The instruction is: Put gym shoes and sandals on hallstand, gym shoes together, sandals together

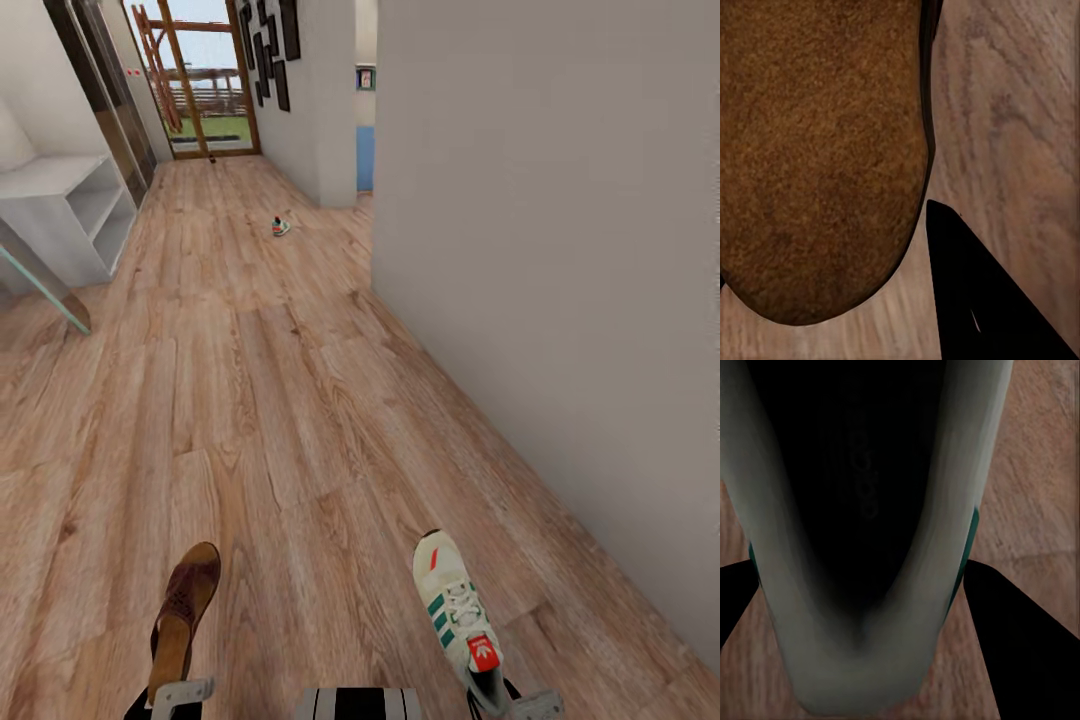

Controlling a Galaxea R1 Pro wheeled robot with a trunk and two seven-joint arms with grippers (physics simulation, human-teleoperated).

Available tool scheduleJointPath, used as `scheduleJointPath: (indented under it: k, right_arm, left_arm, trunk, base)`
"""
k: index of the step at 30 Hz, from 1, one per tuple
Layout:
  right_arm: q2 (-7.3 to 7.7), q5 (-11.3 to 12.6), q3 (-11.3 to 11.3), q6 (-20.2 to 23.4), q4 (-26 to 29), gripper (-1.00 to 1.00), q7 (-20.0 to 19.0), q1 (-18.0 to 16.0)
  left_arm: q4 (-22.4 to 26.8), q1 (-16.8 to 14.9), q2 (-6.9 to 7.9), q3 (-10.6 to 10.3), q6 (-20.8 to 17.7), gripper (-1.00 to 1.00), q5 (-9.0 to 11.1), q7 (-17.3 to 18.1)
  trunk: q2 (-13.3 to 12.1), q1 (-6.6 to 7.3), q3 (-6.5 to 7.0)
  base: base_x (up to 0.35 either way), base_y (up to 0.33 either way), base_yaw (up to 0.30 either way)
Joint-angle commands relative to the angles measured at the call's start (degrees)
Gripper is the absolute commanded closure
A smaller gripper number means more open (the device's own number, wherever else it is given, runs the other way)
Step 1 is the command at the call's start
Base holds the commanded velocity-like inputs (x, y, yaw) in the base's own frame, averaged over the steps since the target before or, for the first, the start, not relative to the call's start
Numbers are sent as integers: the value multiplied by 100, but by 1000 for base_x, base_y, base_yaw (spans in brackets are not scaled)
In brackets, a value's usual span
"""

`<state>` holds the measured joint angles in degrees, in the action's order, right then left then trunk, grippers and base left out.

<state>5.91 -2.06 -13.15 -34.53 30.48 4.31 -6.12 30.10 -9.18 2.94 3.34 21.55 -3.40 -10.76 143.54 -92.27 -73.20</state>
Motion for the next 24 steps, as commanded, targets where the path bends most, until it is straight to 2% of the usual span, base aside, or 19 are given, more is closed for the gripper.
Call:
scheduleJointPath:
  k: [1, 9, 13, 24]
  right_arm:
    - [3, -16, -30, -13, -29, 100, 43, -3]
    - [5, -12, -27, -19, -142, 100, 38, -3]
    - [12, -7, -6, -19, -146, 100, 39, -3]
    - [7, -14, 318, -19, -97, 100, 37, -3]
  left_arm:
    - [-4, 0, 2, 9, 6, 100, -52, -22]
    - [-3, 3, 13, 240, 185, 100, -55, -16]
    - [-4, 4, 5, 279, 243, 100, -56, -15]
    - [-5, 4, -7, 301, 273, 100, -56, -14]
  trunk:
    - [0, 3, 28]
    - [-11, 24, 277]
    - [-16, 34, 402]
    - [-70, 82, 739]
  base:
    - [0, 0, 0]
    - [0, 0, 0]
    - [0, 0, 0]
    - [0, 0, 0]
